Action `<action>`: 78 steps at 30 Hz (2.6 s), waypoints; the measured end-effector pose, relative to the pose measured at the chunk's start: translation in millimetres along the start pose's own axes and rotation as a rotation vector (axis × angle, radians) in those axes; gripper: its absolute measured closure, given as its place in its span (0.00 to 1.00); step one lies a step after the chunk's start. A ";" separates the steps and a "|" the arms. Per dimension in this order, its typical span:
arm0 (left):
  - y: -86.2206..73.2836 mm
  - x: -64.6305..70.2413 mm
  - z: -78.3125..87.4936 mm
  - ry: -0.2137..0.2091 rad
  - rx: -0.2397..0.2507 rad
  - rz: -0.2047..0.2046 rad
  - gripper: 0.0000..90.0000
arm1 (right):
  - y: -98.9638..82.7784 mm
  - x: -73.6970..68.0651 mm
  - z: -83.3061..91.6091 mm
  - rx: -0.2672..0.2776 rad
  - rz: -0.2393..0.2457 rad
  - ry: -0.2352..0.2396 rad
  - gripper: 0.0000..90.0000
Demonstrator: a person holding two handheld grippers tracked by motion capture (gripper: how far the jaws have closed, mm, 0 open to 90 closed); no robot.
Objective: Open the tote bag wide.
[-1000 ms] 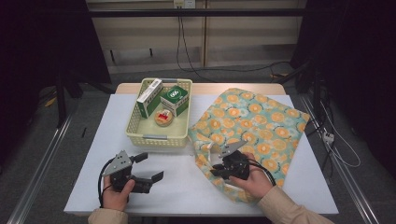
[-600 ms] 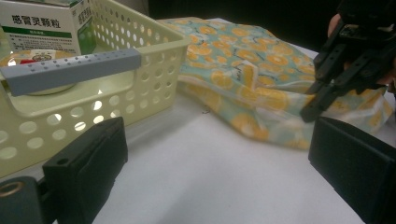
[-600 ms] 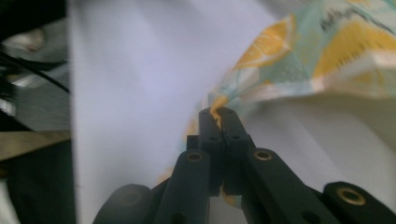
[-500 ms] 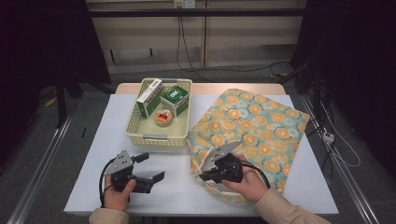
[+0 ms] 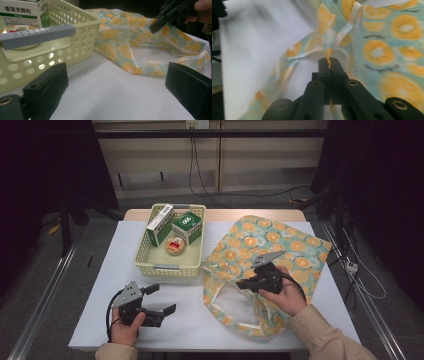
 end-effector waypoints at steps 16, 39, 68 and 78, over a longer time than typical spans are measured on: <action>-1.3 -2.0 -0.3 -0.003 -0.001 0.006 0.05 | -13.5 108.0 32.4 0.046 -0.192 -0.142 0.95; -0.7 -0.9 -0.5 -0.002 -0.005 -0.008 0.05 | -47.4 31.1 30.7 0.037 -0.059 -0.128 0.39; 1.0 1.9 -1.6 -0.010 -0.007 -0.022 0.05 | -94.2 6.0 38.0 -0.065 0.032 -0.236 0.78; 0.8 1.6 -0.3 -0.008 -0.007 -0.023 0.05 | -77.2 49.7 76.4 0.090 -0.099 -0.257 0.88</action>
Point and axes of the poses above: each handheld gripper's, and its own axes: z roughly backward along the jaws, y roughly out of its top, x roughly to its right, the point moved 8 cm from there along -z, roughly forward along the jaws, and after that the axes turned 1 degree about y, right-handed, at the moved point
